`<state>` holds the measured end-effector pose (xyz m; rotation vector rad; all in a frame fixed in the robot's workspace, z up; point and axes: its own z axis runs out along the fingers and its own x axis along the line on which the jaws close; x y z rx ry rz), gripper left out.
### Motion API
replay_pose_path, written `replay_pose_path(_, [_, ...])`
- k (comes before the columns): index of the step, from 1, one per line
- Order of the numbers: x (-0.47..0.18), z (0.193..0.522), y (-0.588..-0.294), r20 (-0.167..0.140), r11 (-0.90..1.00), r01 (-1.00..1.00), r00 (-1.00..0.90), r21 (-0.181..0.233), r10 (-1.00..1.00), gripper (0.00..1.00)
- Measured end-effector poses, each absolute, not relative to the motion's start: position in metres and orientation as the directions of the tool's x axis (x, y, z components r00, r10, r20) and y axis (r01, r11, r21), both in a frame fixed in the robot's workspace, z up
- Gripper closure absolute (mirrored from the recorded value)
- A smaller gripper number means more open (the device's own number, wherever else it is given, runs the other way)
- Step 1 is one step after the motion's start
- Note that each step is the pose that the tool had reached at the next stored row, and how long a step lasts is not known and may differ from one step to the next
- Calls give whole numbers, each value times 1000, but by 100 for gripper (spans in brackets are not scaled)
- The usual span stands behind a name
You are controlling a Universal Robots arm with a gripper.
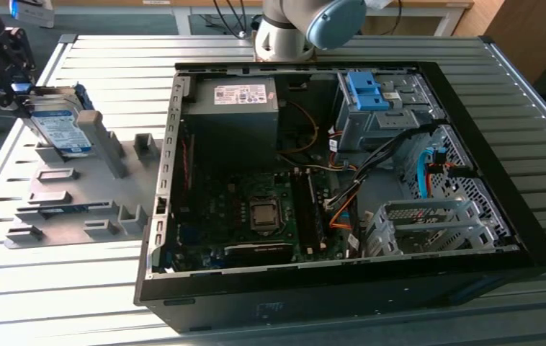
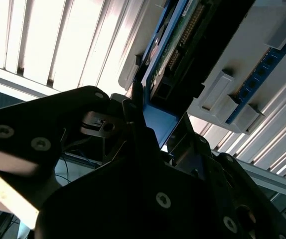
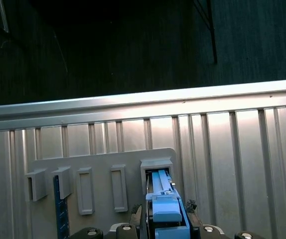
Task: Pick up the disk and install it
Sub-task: 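Pick up the disk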
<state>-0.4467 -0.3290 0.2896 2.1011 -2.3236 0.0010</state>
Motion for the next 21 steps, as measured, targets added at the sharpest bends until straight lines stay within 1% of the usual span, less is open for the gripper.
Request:
replay_pose_path(2, [-447, 289, -329, 7, 100, -995, -100, 5, -995, 57])
replay_pose_path(3, [-447, 289, -329, 7, 100, -995, -100, 5, -995, 62])
replay_pose_path(14, [-447, 289, -329, 7, 99, -995, -99, 5, -995, 63])
replay_pose_path(21, [-447, 289, -329, 5, 42, -999, -42, 6, -999, 63])
